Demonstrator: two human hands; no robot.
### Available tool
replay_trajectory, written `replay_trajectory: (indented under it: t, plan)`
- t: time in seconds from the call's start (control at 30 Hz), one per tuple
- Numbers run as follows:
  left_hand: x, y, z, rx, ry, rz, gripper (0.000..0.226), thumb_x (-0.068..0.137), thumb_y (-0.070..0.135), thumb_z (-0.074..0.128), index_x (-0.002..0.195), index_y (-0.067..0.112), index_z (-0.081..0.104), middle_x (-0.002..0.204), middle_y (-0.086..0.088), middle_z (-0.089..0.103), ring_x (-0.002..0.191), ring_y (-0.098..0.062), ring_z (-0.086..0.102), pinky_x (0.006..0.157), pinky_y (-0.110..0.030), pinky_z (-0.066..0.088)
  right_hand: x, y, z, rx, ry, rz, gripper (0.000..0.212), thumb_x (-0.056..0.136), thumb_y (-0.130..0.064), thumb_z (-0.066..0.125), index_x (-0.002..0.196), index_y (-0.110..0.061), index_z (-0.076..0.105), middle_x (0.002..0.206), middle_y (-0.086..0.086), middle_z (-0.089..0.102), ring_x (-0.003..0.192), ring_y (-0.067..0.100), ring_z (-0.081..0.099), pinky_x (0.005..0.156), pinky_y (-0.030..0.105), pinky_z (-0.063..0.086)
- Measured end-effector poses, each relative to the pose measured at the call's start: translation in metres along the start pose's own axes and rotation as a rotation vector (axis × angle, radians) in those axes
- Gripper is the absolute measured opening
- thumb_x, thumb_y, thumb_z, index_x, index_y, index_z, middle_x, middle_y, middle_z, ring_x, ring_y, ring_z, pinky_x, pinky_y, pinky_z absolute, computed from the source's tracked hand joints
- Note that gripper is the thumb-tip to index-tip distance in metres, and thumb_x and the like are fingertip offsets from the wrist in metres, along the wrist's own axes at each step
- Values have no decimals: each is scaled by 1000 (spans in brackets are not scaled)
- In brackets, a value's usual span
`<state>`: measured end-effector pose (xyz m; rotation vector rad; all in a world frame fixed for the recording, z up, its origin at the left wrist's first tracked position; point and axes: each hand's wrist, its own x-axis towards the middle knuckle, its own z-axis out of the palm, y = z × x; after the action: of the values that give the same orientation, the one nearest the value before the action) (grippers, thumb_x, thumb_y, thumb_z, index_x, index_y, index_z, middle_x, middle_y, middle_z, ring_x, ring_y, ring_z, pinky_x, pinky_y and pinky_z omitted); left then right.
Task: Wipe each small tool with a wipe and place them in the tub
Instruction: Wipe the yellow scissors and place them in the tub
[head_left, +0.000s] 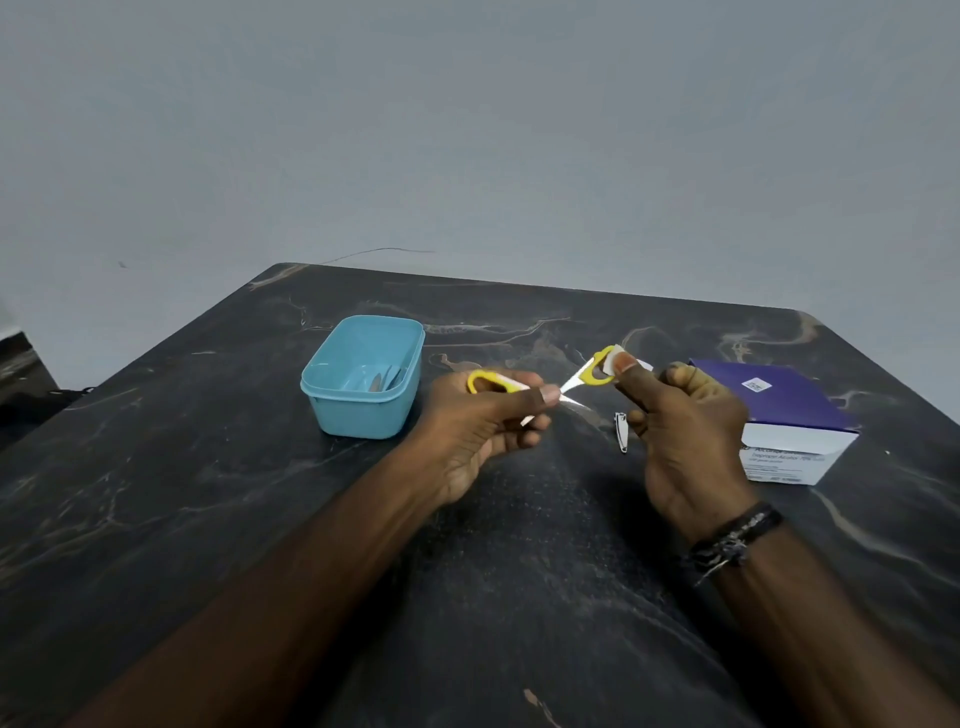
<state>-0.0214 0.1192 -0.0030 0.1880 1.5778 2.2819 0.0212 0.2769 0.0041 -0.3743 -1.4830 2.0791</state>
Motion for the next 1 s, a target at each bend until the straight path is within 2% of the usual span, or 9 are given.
replay_trajectory:
  t: [0.07,0.17,0.23,0.33,0.43,0.6,0.8,1.0]
  plan:
    - [1,3,-1,-48,51,34,22,74,1,77,93,3,67,75,-11,70,57,-14,61,53,-24,52,-1,0,0,-38,-7,-32,39,77,-7,80,64,-20,45,83,13,50,77,24,48,43,19,36]
    - [1,5,-1,-115,110,67,21,74,5,77,93,1,68,75,-11,68,59,-14,60,53,-23,52,-4,1,3,-72,-41,-45,34,77,-4,78,65,-17,49,75,12,60,64,13,57,49,14,43]
    - [0,5,1,-148,156,89,24,74,8,77,94,-3,67,73,-11,68,61,-15,62,57,-26,55,-6,3,5,-75,-71,-19,34,76,-5,79,63,-16,50,70,7,63,61,12,55,49,17,43]
    - [-2,1,4,-219,225,126,19,76,8,77,90,-1,67,77,-15,71,70,-24,69,64,-30,60,-5,8,5,-113,-101,38,34,73,-8,82,66,-17,49,76,14,57,70,21,47,47,19,36]
    - [-3,1,6,-237,265,168,21,76,8,77,92,0,66,84,-18,74,78,-30,73,68,-34,61,-5,12,6,-131,-116,85,38,72,-9,83,62,-19,47,78,15,54,75,23,43,47,21,34]
    - [-4,2,8,-174,275,206,20,77,1,76,92,-4,64,82,-19,73,71,-28,73,67,-36,62,-6,12,6,-134,-96,96,40,72,-7,82,64,-20,45,70,6,61,80,24,49,51,23,36]
    - [-5,4,6,-60,258,199,23,75,1,77,93,-6,64,75,-16,72,60,-20,70,58,-29,60,-8,5,7,-117,-56,80,39,72,-6,81,63,-20,46,72,4,65,81,25,54,56,27,39]
    - [-2,1,3,25,240,207,22,76,0,77,92,-5,64,77,-18,71,57,-19,68,57,-29,59,-8,4,7,-116,-8,59,32,74,-5,81,66,-19,53,77,6,70,80,27,61,63,33,45]
